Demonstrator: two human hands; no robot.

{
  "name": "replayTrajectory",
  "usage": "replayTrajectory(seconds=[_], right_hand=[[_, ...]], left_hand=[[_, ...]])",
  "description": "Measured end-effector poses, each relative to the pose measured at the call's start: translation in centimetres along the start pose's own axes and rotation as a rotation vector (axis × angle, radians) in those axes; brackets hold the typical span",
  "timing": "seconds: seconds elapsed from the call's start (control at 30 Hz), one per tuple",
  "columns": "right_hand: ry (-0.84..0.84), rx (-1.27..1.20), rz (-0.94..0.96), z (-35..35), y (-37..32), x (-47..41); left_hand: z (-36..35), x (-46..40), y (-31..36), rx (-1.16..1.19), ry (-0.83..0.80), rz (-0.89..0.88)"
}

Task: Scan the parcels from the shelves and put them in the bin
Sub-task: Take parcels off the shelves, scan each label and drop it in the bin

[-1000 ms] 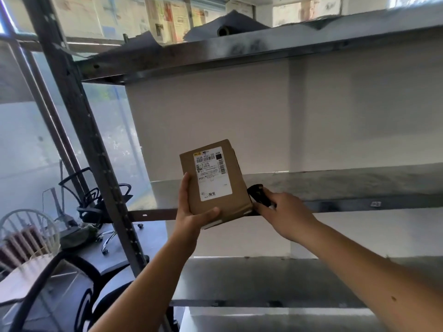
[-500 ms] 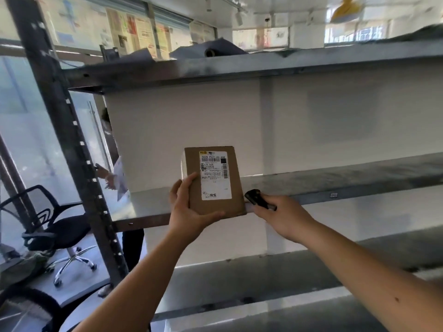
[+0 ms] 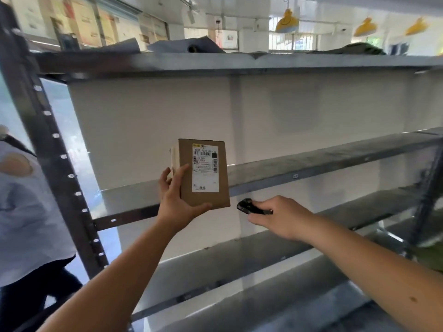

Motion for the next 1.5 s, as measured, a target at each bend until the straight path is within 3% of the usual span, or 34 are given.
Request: replayTrajectory(seconds=[0.4, 0.93, 1.3, 1.5], right_hand=[[-0.087, 0.166, -0.059, -0.4, 0.2, 5.5], [-0.115, 0.152, -0.085, -0.7, 1.2, 8.2], [0.008, 0.178, -0.136, -1.1, 2.0, 8.5], [0.04, 0.085, -0.242, -2.3, 5.1, 9.1]], left_hand=[[-0.2, 0.7, -1.2, -0.097, -0.059, -0.04], [0.2, 1.0, -0.9, -0.071, -0.072, -0.053], [-1.1, 4.7, -1.6, 0.014, -0.142, 0.086], [-2.1, 8.5, -0.4, 0.215, -0.154, 0.206]])
Point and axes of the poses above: each hand's wrist, its own x-axis away from the middle knuckle, its own z-axis out of the back of the hand, y = z × x, the point moved 9 cm from there along -x, towards the middle knuckle, and after that the axes turned 11 degrees about y, right-handed, at the moved point
